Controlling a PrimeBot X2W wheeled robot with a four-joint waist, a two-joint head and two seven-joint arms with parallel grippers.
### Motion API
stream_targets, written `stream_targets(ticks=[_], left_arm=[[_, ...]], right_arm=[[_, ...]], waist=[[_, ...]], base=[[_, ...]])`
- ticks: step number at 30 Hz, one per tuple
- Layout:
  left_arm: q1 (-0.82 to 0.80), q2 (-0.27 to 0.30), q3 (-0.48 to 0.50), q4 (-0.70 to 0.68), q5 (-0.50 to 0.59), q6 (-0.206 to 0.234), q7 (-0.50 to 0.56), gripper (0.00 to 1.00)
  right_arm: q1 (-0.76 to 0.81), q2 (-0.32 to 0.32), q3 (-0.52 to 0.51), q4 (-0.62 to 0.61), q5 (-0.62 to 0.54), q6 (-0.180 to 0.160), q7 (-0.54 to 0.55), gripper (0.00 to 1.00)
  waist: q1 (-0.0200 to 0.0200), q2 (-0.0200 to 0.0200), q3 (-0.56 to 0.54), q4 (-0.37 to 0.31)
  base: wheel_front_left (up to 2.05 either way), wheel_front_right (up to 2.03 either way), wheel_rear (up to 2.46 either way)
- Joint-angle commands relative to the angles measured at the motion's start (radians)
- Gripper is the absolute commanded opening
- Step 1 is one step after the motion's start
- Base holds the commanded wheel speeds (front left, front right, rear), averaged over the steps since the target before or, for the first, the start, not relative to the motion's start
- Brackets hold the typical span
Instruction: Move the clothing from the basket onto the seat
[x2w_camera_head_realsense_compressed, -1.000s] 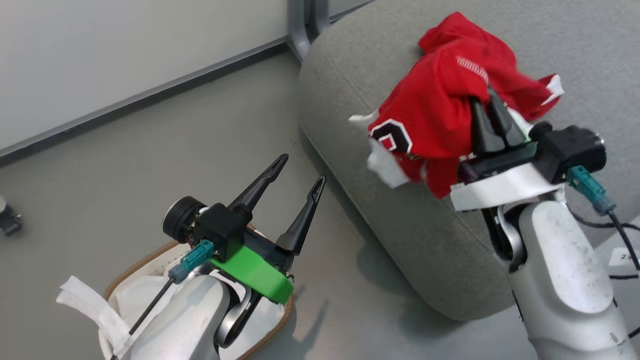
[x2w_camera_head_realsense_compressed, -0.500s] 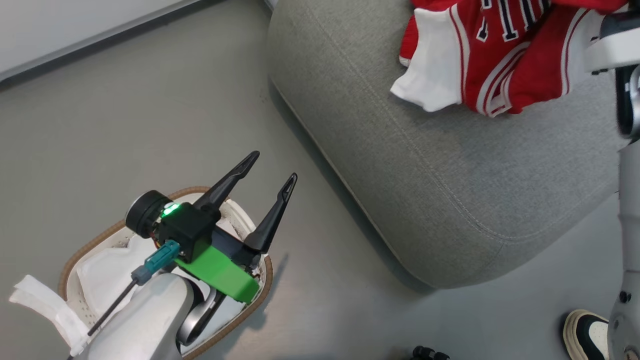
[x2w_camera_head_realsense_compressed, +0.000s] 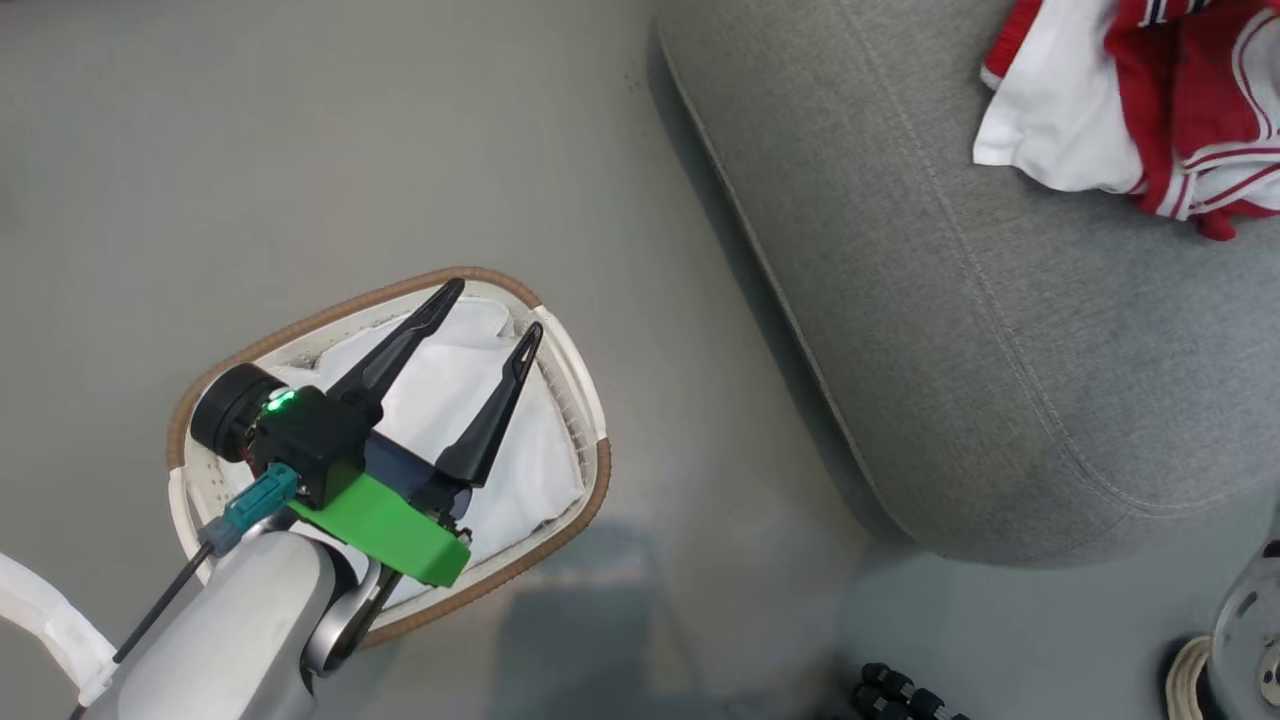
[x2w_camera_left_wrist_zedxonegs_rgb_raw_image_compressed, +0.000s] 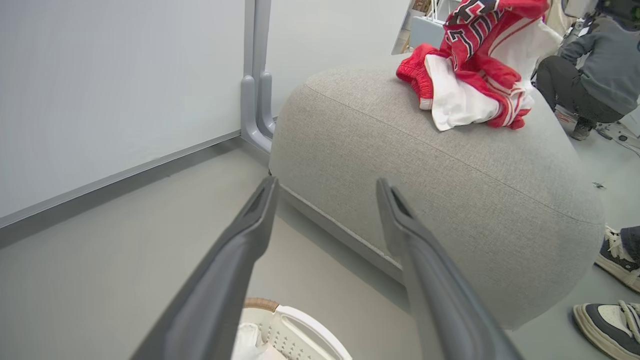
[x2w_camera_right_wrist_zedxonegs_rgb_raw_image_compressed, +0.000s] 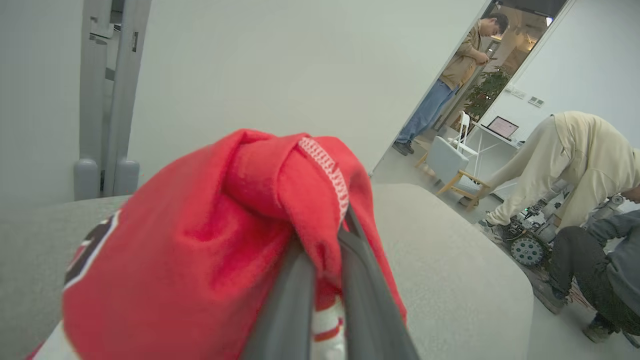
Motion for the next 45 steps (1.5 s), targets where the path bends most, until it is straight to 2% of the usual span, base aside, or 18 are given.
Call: stream_targets(ticks=[1, 2, 3, 6, 10, 19, 27, 32, 40, 45], left_arm=[[-0.002, 0.007, 0.006, 0.0, -0.005, -0.003, -0.001, 1.0], [0.002, 0.008, 0.009, 0.001, -0.005, -0.003, -0.001, 1.0], [0.006, 0.009, 0.012, 0.005, -0.005, -0.003, -0.001, 1.0], [0.023, 0.0, 0.031, 0.02, -0.007, -0.003, -0.001, 1.0], [0.051, -0.021, 0.076, 0.05, 0.002, -0.003, -0.001, 1.0], [0.118, -0.086, 0.248, 0.114, 0.023, -0.003, -0.001, 1.0], [0.17, -0.141, 0.422, 0.165, 0.07, -0.003, -0.001, 1.0], [0.202, -0.198, 0.548, 0.197, 0.117, -0.002, 0.0, 1.0], [0.259, -0.286, 0.712, 0.247, 0.224, -0.003, 0.0, 1.0], [0.3, -0.322, 0.755, 0.262, 0.268, -0.003, -0.001, 1.0]], right_arm=[[0.022, 0.013, -0.03, 0.009, -0.02, -0.001, -0.009, 0.38], [0.035, 0.029, -0.058, 0.017, -0.03, -0.001, -0.015, 0.82], [0.046, 0.042, -0.076, 0.022, -0.037, -0.001, -0.021, 1.0], [0.099, 0.079, -0.112, 0.04, -0.043, -0.001, -0.045, 1.0], [0.167, 0.108, -0.078, 0.04, 0.011, -0.001, -0.059, 1.0], [0.394, 0.121, 0.208, -0.102, 0.223, -0.001, -0.06, 1.0], [0.472, 0.121, 0.417, -0.164, 0.374, -0.001, -0.06, 1.0], [0.493, 0.12, 0.515, -0.189, 0.445, -0.001, -0.06, 1.0], [0.544, 0.121, 0.598, -0.184, 0.508, -0.001, -0.06, 1.0], [0.597, 0.12, 0.608, -0.166, 0.541, -0.001, -0.06, 1.0]], waist=[[0.0, -0.0001, 0.041, 0.043], [0.0, -0.0001, 0.041, 0.044], [0.0, -0.0001, 0.039, 0.043], [0.0, -0.0001, 0.021, 0.035], [0.0, -0.0001, -0.022, 0.022], [0.0, -0.0001, -0.126, 0.019], [0.0, -0.0001, -0.197, 0.08], [0.0, -0.0001, -0.24, 0.132], [0.0, -0.0001, -0.291, 0.21], [0.0, -0.0001, -0.324, 0.237]], base=[[0.0, 0.0, 0.0], [0.0, 0.0, 0.0], [0.0, 0.0, 0.0], [0.0, 0.0, 0.0], [0.0, 0.0, 0.0], [0.0, 0.0, 0.0], [0.0, 0.0, 0.0], [0.0, 0.0, 0.0], [0.0, 0.0, 0.0], [0.0, 0.0, 0.0]])
